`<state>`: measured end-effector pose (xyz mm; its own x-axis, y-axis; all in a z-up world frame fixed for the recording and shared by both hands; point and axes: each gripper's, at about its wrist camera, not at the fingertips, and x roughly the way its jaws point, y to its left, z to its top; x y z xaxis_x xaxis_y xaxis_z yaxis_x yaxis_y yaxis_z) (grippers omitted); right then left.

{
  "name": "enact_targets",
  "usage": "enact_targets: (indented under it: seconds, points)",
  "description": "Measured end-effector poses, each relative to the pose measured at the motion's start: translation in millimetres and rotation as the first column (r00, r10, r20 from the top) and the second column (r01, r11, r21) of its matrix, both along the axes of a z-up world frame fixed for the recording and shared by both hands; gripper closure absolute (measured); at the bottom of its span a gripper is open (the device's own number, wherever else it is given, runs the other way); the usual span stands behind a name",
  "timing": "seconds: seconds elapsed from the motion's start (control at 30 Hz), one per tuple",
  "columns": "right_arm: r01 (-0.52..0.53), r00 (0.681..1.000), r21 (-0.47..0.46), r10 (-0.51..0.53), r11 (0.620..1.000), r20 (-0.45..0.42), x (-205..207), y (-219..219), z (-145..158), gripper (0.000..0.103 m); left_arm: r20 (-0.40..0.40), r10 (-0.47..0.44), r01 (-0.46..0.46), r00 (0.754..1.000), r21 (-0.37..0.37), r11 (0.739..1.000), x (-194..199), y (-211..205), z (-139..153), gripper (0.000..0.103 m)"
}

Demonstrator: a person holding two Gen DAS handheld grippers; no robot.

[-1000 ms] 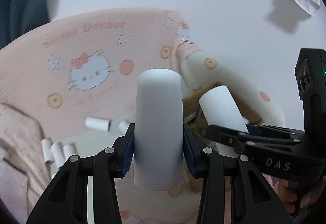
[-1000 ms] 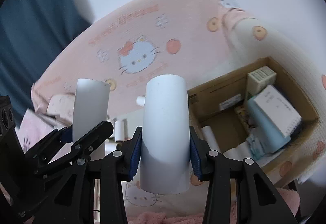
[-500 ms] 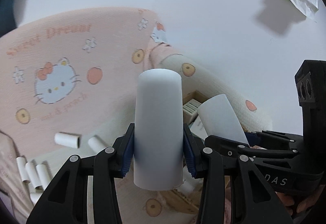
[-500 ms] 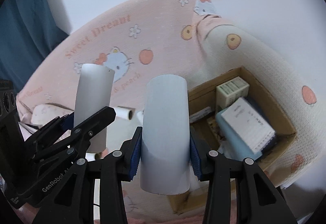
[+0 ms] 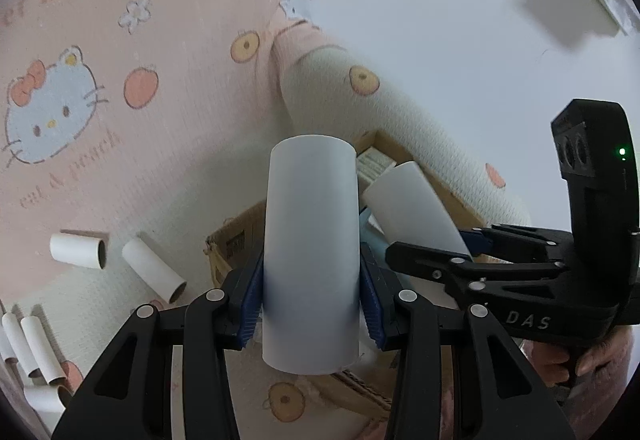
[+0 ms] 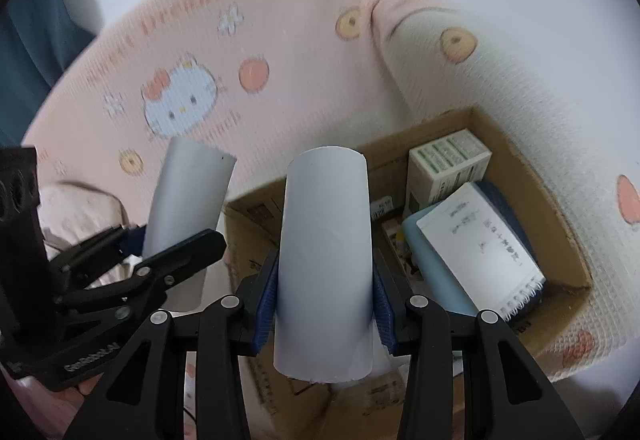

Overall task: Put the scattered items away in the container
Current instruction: 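Lower the tube into the box beside the standing tubes with the right gripper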

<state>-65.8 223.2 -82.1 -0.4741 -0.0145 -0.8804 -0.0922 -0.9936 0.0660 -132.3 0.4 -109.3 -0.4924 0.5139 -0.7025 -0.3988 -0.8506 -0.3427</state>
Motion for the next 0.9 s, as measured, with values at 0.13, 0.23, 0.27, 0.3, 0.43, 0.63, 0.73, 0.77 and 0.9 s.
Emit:
enact_targets:
  seconds: [0.13,0.23,0.27,0.3,0.43,0.63,0.73,0.77,0.9]
  points:
    - [-0.023,0.998,-0.045,0.025,0.999,0.05,-12,7,-22,0.063,0.04,-0.001,0.001,0.999,-0.002,1.0,-6,0,-11,0.056]
    - [-0.019,0.995,-0.08,0.026,0.997,0.095,-22,15,-40,0.063,0.076,-0.009,0.008,0.997,0.014,1.0,-13,1,-19,0.056]
    - [-0.017,0.994,-0.09,0.026,0.996,0.11,-24,18,-46,0.063,0.085,-0.002,0.002,0.996,0.009,1.0,-16,1,-22,0.056]
    - [-0.018,0.991,-0.097,0.031,0.995,0.127,-27,21,-52,0.064,0.094,0.001,-0.002,0.996,0.004,1.0,-18,1,-25,0.056]
    - [0.004,0.983,-0.108,0.016,0.994,0.184,-35,28,-76,0.064,0.13,0.004,-0.006,0.992,0.014,1.0,-27,0,-33,0.056]
    - [-0.013,0.966,-0.076,0.032,0.997,0.255,-42,28,-104,0.065,0.139,0.022,-0.026,0.99,0.026,0.999,-30,-6,-33,0.056]
    - [-0.018,0.966,-0.077,0.037,0.997,0.256,-43,25,-107,0.066,0.14,0.037,-0.04,0.989,0.016,0.999,-32,-7,-31,0.056]
    - [-0.02,0.966,-0.081,0.041,0.996,0.255,-44,25,-107,0.066,0.138,0.038,-0.04,0.99,0.011,0.999,-32,-7,-30,0.056]
    - [-0.047,0.962,-0.019,0.05,0.999,0.27,-53,21,-111,0.066,0.127,0.03,-0.031,0.991,0.011,0.999,-30,-7,-28,0.056]
